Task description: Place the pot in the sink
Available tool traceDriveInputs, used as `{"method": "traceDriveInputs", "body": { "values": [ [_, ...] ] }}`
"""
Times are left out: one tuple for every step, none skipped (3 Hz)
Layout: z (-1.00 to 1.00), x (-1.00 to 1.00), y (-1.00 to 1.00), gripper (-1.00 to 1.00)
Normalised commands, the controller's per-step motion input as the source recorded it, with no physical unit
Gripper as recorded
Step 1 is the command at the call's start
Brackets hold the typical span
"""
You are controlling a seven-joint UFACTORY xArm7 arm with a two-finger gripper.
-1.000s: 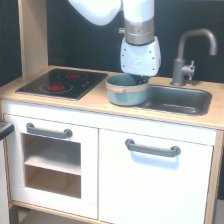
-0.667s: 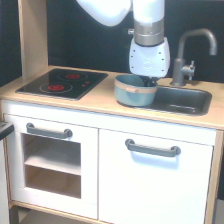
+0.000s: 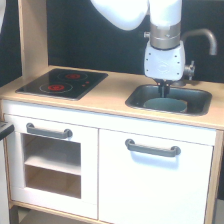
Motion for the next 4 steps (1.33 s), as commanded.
{"method": "traceDriveInputs", "body": {
  "values": [
    [1.0,-0.84,0.0,1.0],
    [1.0,-0.8,0.18,1.0],
    [0.85,-0.49,-0.33,1.0],
    [0.71,-0.42,-0.13,1.0]
  ]
}}
